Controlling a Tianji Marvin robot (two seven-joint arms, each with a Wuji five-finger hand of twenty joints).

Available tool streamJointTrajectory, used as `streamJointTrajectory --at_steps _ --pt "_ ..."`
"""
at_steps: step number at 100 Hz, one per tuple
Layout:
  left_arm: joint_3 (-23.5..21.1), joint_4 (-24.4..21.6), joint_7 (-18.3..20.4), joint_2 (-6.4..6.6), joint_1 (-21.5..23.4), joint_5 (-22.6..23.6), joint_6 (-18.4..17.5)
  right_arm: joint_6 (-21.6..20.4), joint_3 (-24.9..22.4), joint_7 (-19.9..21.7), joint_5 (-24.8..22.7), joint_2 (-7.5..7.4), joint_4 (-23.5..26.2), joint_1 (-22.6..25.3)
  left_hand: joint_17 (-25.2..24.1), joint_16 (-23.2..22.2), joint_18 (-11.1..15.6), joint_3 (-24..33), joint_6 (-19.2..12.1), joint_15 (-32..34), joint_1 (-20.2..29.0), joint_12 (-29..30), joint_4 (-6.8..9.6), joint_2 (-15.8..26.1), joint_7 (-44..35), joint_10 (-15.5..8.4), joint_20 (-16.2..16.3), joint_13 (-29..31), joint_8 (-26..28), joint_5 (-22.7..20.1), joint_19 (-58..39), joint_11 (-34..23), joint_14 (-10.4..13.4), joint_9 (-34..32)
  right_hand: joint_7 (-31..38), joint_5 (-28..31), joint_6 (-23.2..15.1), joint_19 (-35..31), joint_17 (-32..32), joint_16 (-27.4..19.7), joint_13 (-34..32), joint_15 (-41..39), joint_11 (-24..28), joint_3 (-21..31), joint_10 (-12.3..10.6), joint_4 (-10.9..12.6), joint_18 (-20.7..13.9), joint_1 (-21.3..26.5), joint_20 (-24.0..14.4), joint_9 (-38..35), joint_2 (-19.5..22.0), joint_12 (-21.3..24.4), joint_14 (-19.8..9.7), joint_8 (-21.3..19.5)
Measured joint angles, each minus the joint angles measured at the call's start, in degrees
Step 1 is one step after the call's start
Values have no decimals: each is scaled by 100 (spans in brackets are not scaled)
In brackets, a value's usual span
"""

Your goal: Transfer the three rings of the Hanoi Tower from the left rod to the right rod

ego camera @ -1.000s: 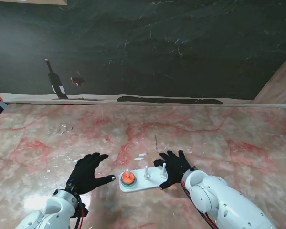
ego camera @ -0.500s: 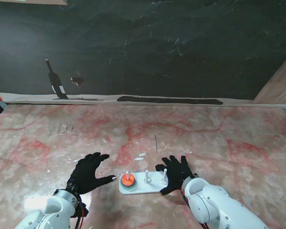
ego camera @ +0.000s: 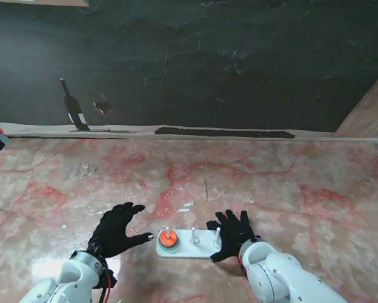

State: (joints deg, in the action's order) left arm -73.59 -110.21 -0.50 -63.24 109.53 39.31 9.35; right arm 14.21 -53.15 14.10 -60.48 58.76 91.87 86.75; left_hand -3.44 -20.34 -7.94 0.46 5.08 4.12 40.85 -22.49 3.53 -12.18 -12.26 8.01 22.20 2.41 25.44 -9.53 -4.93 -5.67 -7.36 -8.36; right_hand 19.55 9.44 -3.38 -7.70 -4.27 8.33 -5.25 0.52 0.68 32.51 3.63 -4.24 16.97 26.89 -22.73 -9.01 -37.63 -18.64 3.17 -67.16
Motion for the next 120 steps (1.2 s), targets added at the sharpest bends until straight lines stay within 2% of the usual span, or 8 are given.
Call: streamJointTrajectory --at_steps 27,69,71,72,78,85,100,120 --pt "-2 -25 49 10 11 9 8 -11 -46 37 -40 1 24 36 0 10 2 0 -15 -2 0 0 0 0 12 -1 -4 0 0 0 0 58 0 0 65 -51 0 3 0 67 0 0 30 -37 1 0 1 0 -144 0 17 29 0 -2" --pt "-5 -48 81 17 30 43 14 -60 -109 63 -62 -3 12 42 1 74 3 0 -19 -66 0 0 0 0 21 -1 -8 0 0 0 1 76 1 0 -139 -39 -179 5 0 127 0 0 30 -38 1 0 2 0 -294 0 18 108 1 260" --pt "-6 -49 79 17 32 46 14 -66 -114 65 -62 -3 12 42 1 74 3 0 -19 -66 0 -1 0 0 21 -1 -8 0 0 0 1 76 1 0 -143 -39 -180 5 0 127 0 0 30 -38 1 0 2 0 -294 0 18 113 1 313" --pt "-6 -50 78 18 33 47 14 -68 -118 66 -62 -3 11 43 1 74 3 0 -19 -66 0 -1 0 0 21 0 -9 0 0 0 1 77 1 0 -440 -22 -180 5 0 127 0 0 30 -38 1 0 2 0 -294 0 26 120 1 706" --pt "-7 -51 68 18 38 55 14 -85 -147 84 -62 -3 -5 49 1 78 4 0 -19 -66 0 -9 0 0 65 -1 -9 0 0 0 1 86 1 0 -843 -21 -176 6 0 127 0 0 30 -34 1 6 5 0 -341 0 142 133 2 1399" --pt "-8 -52 67 18 41 58 14 -106 -207 90 -58 -2 -12 86 1 89 5 0 -19 -67 0 -10 0 0 72 -1 -10 0 0 0 1 118 1 0 -1057 -21 -176 6 0 127 0 0 21 -34 1 6 6 0 -349 0 224 142 2 1908" --pt "-13 -59 78 19 46 59 14 -184 -282 91 -36 -3 -32 130 1 124 19 0 -19 -68 0 -11 0 0 76 -2 -10 0 0 0 1 126 2 0 -1298 -30 -176 51 0 127 0 0 17 26 1 8 8 18 -363 0 227 193 3 2230" --pt "-37 -80 92 20 69 72 14 -235 -300 95 -3 -7 -48 125 1 131 40 0 -21 -69 0 -11 0 0 78 -52 -22 0 0 1 1 138 3 2 -1334 -30 -176 63 0 127 0 0 17 43 1 9 8 23 -378 0 227 220 3 2299"
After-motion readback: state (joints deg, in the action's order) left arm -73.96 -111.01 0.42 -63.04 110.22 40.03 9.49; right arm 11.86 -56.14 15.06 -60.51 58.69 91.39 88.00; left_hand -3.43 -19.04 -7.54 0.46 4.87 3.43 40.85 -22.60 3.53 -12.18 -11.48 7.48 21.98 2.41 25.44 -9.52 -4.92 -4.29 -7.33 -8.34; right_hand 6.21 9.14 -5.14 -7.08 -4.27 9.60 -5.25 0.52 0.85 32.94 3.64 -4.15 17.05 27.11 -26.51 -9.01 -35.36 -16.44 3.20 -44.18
